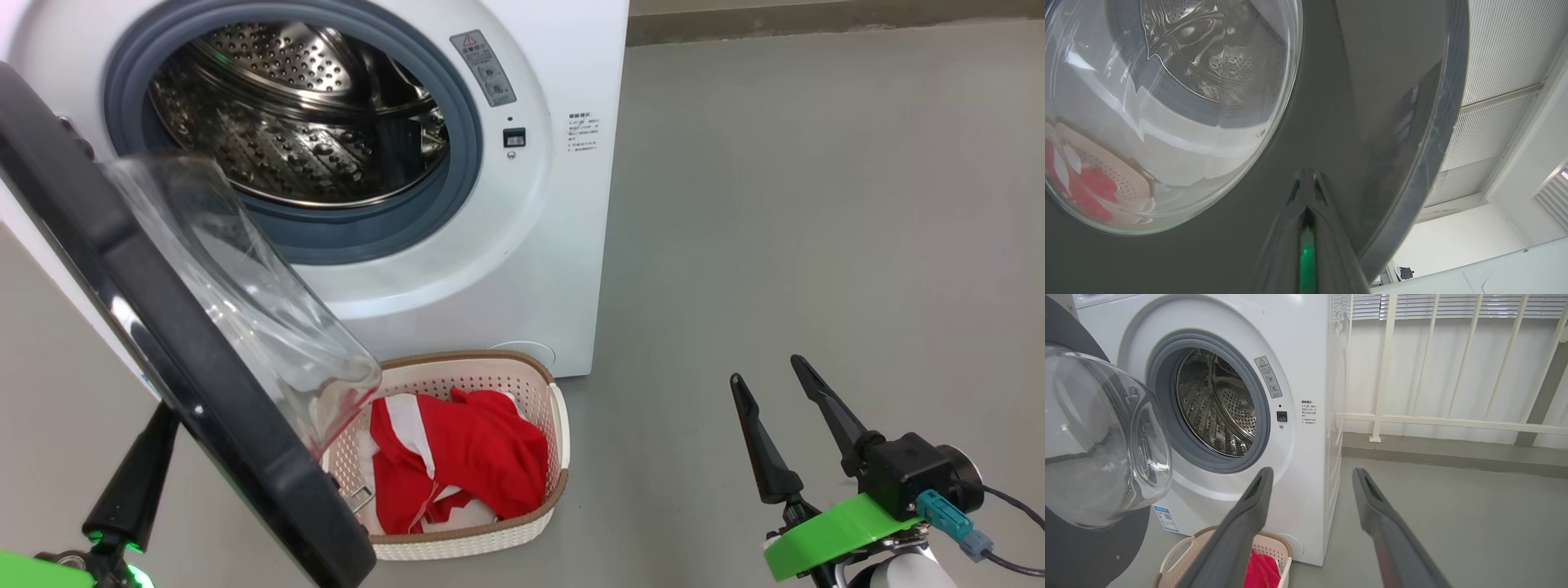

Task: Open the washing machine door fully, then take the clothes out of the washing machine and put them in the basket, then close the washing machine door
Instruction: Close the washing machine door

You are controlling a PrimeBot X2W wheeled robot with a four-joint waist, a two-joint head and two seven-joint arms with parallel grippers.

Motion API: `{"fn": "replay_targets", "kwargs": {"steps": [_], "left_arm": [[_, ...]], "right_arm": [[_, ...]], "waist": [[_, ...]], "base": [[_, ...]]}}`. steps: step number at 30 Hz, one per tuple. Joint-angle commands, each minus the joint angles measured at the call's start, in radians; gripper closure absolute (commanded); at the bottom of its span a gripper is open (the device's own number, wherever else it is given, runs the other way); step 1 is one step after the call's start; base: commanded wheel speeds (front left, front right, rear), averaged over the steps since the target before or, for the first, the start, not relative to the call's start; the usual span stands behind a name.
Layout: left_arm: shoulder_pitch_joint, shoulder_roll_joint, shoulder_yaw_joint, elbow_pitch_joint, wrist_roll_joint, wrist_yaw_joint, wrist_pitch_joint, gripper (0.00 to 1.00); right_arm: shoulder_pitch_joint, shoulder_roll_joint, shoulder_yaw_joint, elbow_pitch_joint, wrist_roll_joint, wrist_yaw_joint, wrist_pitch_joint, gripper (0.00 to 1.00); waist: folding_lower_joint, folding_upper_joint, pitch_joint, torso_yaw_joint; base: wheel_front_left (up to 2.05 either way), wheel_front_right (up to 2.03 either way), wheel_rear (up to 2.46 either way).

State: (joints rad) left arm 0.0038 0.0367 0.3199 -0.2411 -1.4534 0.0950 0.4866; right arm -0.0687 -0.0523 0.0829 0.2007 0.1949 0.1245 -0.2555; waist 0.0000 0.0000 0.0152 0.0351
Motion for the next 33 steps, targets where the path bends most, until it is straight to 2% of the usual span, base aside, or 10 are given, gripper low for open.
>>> {"fn": "replay_targets", "kwargs": {"steps": [1,7,8,9,10,11,21,26,31,33], "left_arm": [[-0.013,0.014,0.020,-0.019,0.004,-0.010,-0.007,1.00],[-0.010,0.050,0.015,0.038,0.147,-0.021,-0.089,1.00],[-0.011,0.061,0.015,0.055,0.181,-0.024,-0.109,0.72],[-0.010,0.076,0.010,0.073,0.224,-0.029,-0.129,0.54],[-0.008,0.093,0.003,0.092,0.273,-0.032,-0.152,0.16],[-0.008,0.106,-0.003,0.111,0.319,-0.034,-0.179,0.00],[-0.008,0.176,-0.074,0.320,0.719,-0.081,-0.541,0.00],[-0.014,0.187,-0.106,0.391,0.830,-0.108,-0.690,0.00],[-0.019,0.194,-0.118,0.448,0.962,-0.134,-0.746,0.00],[-0.023,0.185,-0.097,0.423,1.028,-0.140,-0.747,0.00]], "right_arm": [[-0.033,0.001,0.025,-0.025,0.008,0.006,-0.006,0.00],[-0.029,0.001,0.020,-0.024,0.006,0.006,-0.006,0.00],[-0.029,0.001,0.020,-0.024,0.006,0.006,-0.006,0.00],[-0.030,0.001,0.020,-0.024,0.006,0.006,-0.006,0.00],[-0.030,0.001,0.020,-0.023,0.006,0.006,-0.006,0.00],[-0.031,0.001,0.019,-0.023,0.006,0.006,-0.006,0.00],[-0.038,0.000,0.026,-0.018,0.011,0.006,-0.006,0.00],[-0.039,-0.002,0.025,-0.017,0.012,0.006,-0.006,0.00],[-0.042,-0.002,0.025,-0.019,0.011,0.006,-0.006,0.00],[-0.043,-0.002,0.024,-0.020,0.011,0.006,-0.006,0.00]], "waist": [[0.0000,0.0000,-0.001,0.002],[0.0000,0.0000,-0.003,0.014],[0.0000,0.0000,-0.002,0.016],[0.0000,0.0000,-0.002,0.019],[0.0000,0.0000,-0.002,0.021],[0.0000,0.0000,-0.002,0.024],[0.0000,0.0000,-0.005,0.025],[0.0000,0.0000,-0.005,0.020],[0.0000,0.0000,-0.005,0.017],[0.0000,0.0000,-0.004,0.017]], "base": [[0.00,0.00,0.00],[0.00,0.00,0.00],[0.00,0.00,0.00],[0.00,0.00,0.00],[0.00,0.00,0.00],[0.00,0.00,0.00],[0.00,0.00,0.00],[0.00,0.00,0.00],[0.00,0.00,0.00],[0.00,0.00,0.00]]}}
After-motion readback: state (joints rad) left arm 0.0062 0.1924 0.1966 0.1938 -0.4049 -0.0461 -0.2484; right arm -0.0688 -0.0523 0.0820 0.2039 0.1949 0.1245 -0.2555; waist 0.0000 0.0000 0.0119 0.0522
